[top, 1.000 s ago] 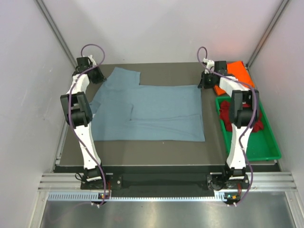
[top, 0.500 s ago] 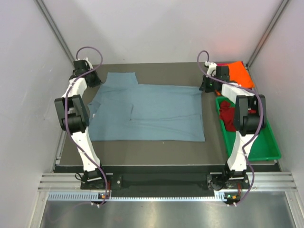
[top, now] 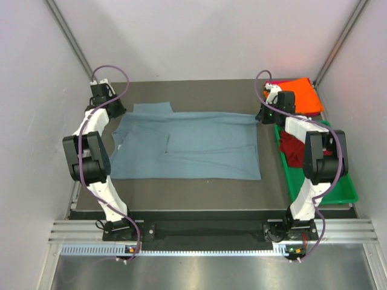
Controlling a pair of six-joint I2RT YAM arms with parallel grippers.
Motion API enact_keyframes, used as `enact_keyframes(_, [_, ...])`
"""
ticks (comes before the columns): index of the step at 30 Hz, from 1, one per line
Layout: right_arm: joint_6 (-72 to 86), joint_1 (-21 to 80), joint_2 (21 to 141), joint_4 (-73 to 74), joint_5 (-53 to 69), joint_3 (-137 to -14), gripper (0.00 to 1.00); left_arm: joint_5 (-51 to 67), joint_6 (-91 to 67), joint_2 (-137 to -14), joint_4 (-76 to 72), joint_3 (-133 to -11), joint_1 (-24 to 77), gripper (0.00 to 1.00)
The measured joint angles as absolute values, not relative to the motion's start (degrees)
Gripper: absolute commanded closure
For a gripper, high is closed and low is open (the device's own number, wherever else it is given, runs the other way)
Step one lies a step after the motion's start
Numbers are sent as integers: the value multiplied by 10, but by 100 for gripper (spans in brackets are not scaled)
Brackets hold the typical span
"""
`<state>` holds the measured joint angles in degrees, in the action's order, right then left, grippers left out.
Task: Fold and stack the t-shirts
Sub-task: Fold the tshirt
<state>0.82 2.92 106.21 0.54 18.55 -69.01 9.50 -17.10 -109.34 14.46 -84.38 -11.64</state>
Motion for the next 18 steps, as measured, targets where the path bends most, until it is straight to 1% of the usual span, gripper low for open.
enact_keyframes(13, [41,48,998,-9,154,-595,100,32,-175,-1023,153,-753,-118,100])
enact_keyframes(18, [43,57,961,-14,143,-561,100,15,-182,-1018,173,-744,-127,100])
